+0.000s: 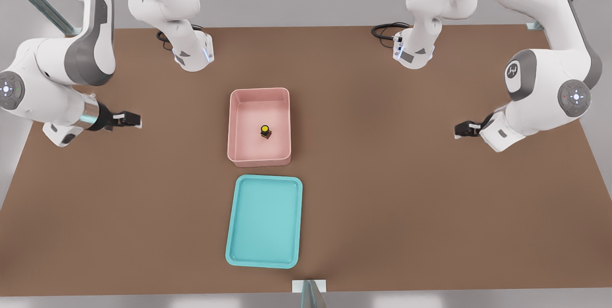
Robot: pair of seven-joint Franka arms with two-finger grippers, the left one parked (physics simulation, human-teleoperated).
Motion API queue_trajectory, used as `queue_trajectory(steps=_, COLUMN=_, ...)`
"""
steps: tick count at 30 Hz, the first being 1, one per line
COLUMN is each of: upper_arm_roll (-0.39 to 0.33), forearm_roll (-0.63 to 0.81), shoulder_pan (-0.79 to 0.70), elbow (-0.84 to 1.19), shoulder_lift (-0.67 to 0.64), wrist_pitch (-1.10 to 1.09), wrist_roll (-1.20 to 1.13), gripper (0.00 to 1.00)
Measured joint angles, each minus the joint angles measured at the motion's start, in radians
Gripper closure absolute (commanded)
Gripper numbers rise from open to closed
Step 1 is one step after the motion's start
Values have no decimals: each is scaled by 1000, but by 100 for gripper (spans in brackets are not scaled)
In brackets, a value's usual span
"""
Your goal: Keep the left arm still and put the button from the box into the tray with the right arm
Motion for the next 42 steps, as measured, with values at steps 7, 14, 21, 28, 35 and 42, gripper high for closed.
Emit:
queue_trajectory(steps=7, upper_arm_roll=99, forearm_roll=-5, shoulder_pan=511, elbow=137, shoulder_lift=136, wrist_pitch=104, wrist_roll=124, gripper=0)
queue_trajectory(steps=14, upper_arm_roll=100, forearm_roll=-38, shoulder_pan=743, elbow=-128, shoulder_lift=161, wrist_pitch=360, wrist_roll=376, gripper=0)
queue_trajectory(steps=21, upper_arm_roll=98, forearm_roll=-47, shoulder_pan=733, elbow=-225, shoulder_lift=177, wrist_pitch=547, wrist_roll=545, gripper=0)
queue_trajectory(steps=28, upper_arm_roll=98, forearm_roll=-50, shoulder_pan=732, elbow=-345, shoulder_lift=211, wrist_pitch=643, wrist_roll=651, gripper=0)
queue_trajectory(steps=35, upper_arm_roll=86, forearm_roll=-49, shoulder_pan=687, elbow=-470, shoulder_lift=183, wrist_pitch=775, wrist_roll=716, gripper=0)
queue_trajectory(steps=42, upper_arm_roll=86, forearm_roll=-48, shoulder_pan=660, elbow=-486, shoulder_lift=254, wrist_pitch=908, wrist_roll=759, gripper=0)
